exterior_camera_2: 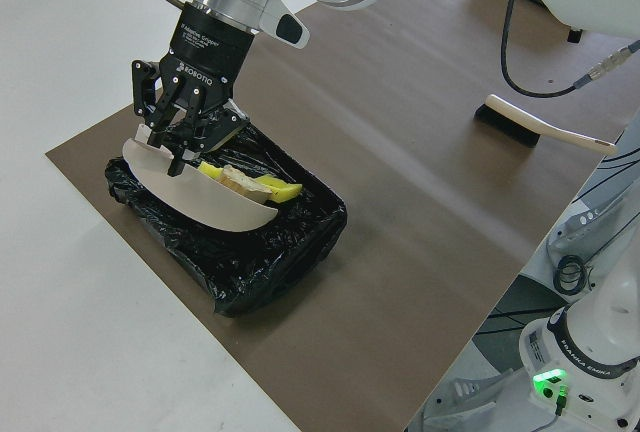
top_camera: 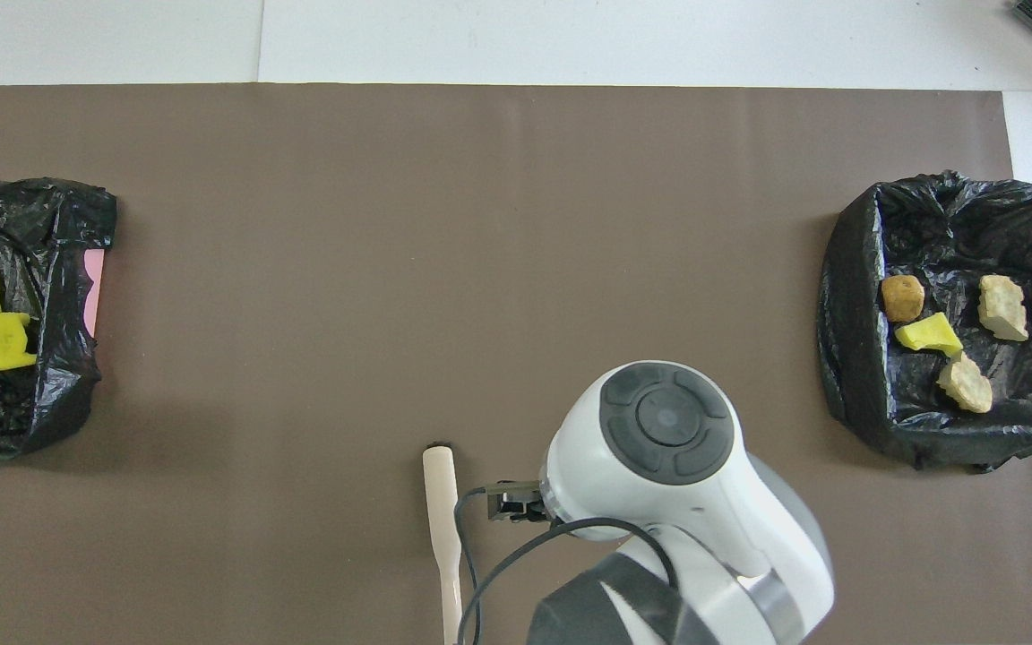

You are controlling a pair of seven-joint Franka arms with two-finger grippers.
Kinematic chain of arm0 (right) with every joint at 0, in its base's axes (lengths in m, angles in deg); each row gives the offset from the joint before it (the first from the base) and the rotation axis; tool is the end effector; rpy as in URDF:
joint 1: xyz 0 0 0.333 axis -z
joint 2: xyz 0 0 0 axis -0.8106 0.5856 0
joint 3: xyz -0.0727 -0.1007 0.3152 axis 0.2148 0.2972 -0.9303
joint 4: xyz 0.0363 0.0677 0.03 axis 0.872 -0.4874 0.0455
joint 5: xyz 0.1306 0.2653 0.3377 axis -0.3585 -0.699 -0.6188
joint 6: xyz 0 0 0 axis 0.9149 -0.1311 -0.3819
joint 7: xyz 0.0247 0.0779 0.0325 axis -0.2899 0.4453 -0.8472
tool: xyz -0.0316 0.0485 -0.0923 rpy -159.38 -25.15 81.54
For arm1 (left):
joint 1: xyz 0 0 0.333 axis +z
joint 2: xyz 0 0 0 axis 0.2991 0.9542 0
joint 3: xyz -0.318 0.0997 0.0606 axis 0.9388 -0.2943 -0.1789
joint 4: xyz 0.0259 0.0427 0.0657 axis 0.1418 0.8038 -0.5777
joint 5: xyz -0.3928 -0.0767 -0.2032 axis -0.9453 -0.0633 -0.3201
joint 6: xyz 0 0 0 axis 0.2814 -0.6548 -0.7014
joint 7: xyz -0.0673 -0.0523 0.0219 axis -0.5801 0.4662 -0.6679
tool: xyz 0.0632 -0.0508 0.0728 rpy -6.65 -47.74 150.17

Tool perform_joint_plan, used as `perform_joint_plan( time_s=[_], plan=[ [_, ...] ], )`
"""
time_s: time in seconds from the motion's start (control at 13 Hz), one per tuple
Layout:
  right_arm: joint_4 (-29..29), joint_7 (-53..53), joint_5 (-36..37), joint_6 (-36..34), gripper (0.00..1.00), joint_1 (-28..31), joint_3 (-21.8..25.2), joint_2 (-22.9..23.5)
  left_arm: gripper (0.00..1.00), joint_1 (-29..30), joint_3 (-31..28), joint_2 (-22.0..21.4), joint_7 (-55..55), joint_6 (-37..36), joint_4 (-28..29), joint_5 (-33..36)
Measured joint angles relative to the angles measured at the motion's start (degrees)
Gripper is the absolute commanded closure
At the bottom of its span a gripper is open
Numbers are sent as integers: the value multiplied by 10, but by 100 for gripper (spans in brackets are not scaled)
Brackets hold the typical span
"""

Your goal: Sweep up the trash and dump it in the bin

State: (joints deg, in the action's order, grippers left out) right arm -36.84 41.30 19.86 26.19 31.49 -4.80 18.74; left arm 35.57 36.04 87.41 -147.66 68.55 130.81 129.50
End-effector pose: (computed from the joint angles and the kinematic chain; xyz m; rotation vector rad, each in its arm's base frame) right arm 0.4660 0.3488 0.5035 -3.0383 0.0108 0.3820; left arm 0.6347 0.2582 0.5652 -1.9269 1.5816 0.6248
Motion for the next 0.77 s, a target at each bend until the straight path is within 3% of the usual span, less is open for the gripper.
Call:
perform_joint_plan(
  time_s=[0.46,0.77],
  plan=[
    [75,-187,66,-21,0,131,2,1,100,-29,3,-17,-47,-14,-34,40],
    [117,-276,87,-24,0,223,3,2,100,-60,19,-41,-19,-112,-55,-50]
  ],
)
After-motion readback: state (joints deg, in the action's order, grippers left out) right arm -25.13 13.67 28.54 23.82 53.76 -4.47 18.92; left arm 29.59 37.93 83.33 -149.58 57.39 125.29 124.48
